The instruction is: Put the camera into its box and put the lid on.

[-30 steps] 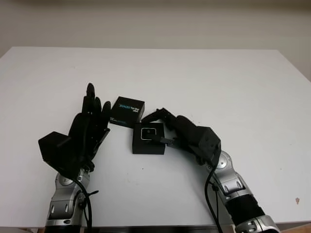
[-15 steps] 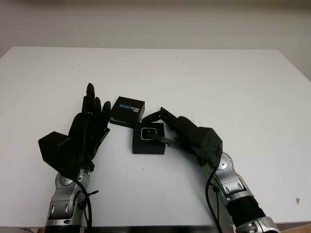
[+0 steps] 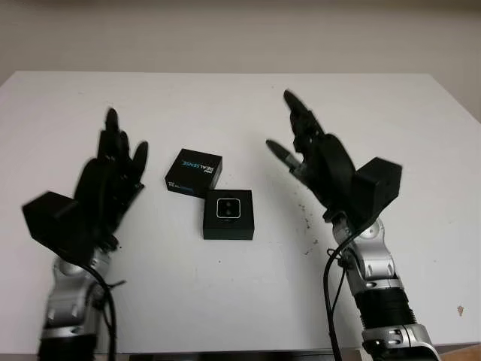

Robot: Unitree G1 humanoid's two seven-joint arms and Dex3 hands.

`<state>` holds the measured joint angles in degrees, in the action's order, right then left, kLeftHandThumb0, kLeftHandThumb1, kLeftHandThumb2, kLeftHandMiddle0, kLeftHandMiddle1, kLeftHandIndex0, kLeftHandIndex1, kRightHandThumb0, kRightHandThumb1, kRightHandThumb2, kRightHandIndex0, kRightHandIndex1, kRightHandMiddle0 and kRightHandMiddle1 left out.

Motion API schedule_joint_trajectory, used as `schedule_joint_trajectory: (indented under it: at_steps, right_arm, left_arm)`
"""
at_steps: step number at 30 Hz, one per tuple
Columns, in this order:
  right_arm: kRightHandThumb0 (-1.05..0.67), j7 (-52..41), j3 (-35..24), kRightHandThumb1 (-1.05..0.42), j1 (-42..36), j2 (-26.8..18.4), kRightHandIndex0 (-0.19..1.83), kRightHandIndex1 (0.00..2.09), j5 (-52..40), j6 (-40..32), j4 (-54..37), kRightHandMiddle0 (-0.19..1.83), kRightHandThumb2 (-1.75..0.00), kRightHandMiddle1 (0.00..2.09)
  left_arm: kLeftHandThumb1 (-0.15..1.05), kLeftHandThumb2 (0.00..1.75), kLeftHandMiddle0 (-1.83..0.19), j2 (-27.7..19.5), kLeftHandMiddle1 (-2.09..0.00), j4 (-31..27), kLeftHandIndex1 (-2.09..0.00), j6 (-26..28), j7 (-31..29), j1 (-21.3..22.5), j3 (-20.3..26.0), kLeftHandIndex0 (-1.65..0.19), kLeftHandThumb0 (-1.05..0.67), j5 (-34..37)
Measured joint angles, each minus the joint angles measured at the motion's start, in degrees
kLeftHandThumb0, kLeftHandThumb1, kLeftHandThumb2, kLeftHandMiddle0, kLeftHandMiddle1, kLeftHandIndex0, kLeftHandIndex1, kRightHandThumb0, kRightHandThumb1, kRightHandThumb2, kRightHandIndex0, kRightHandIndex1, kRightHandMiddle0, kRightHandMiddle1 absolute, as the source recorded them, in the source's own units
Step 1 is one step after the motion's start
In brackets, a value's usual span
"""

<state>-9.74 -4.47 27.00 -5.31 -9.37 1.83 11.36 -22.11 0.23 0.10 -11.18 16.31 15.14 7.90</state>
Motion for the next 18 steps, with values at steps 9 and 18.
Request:
schedule_joint_trajectory:
  at_steps: [9,18]
  right_arm:
    - [-0.53,1.3,-1.2,-1.05,-0.6,1.2,-0.08,0.08,-3.0,-5.7,-3.2,-0.01,-0.24,0.14]
    - [-0.53,1.6,-1.2,-1.05,-1.6,1.4,-0.07,0.07,-2.2,-6.2,-3.4,0.01,-0.26,0.14]
  left_arm:
    - [0.87,0.03,0.12,-14.3,-0.06,19.3,-0.04,-8.2,-11.4,9.6,-3.9,0.14,-0.68,-8.5]
    - [0.77,0.04,0.17,-18.6,-0.05,34.9,-0.04,-17.6,-16.9,22.1,-18.1,0.17,-0.54,-23.4]
